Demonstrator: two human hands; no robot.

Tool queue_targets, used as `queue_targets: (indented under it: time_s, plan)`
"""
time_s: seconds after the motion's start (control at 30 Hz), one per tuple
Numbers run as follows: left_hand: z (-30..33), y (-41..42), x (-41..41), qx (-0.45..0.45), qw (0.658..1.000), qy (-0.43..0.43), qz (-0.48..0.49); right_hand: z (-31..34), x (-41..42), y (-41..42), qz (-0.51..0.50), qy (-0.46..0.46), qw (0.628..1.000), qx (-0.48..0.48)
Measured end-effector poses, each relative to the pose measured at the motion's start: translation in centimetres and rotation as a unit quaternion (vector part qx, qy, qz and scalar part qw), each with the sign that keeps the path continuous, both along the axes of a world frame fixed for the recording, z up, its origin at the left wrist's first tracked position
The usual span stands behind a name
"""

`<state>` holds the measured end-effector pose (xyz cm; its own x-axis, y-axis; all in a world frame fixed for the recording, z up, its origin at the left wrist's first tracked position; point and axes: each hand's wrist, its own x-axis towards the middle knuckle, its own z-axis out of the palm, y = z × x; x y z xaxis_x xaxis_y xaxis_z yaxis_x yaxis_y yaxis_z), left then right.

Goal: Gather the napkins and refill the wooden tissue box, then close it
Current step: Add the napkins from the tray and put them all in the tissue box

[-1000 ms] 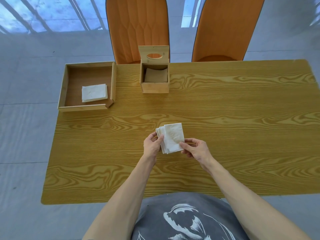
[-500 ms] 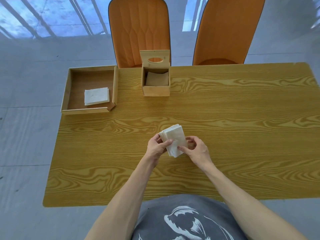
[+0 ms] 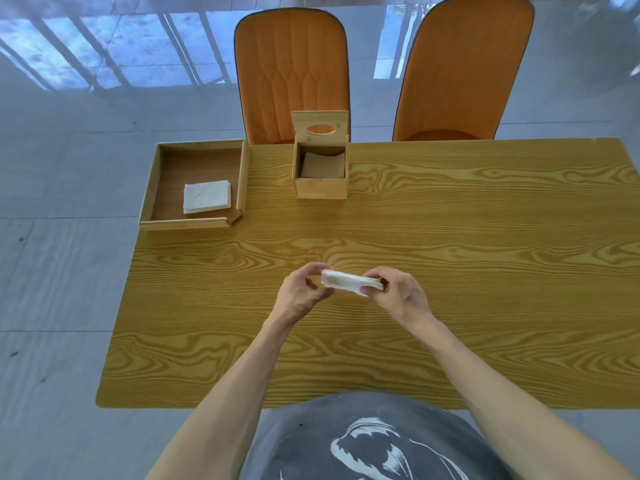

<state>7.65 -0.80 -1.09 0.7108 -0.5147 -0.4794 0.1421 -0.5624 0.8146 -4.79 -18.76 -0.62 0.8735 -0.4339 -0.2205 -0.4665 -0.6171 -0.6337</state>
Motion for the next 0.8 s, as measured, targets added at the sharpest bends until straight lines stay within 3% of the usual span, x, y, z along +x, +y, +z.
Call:
queue_targets:
  time_s: [0.27, 0.6, 0.8]
  plan:
    - [-0.6, -0.4, -1.2, 0.022, 0.997, -0.040, -0.063, -1.7, -0.8, 0.6, 0.010, 0.046, 0.998, -0.039]
    - [-0.1, -1.2, 1.0, -0.006, 0.999, -0.023, -0.036, -1.3, 1.0, -0.6, -0.004, -0.046, 0.999, 0.016]
    - [3.8, -2.9, 7.1, -0.045, 0.991, -0.119, -0.048, 2.0, 6.7, -2.9, 0.035, -0.129, 0.991, -0.024]
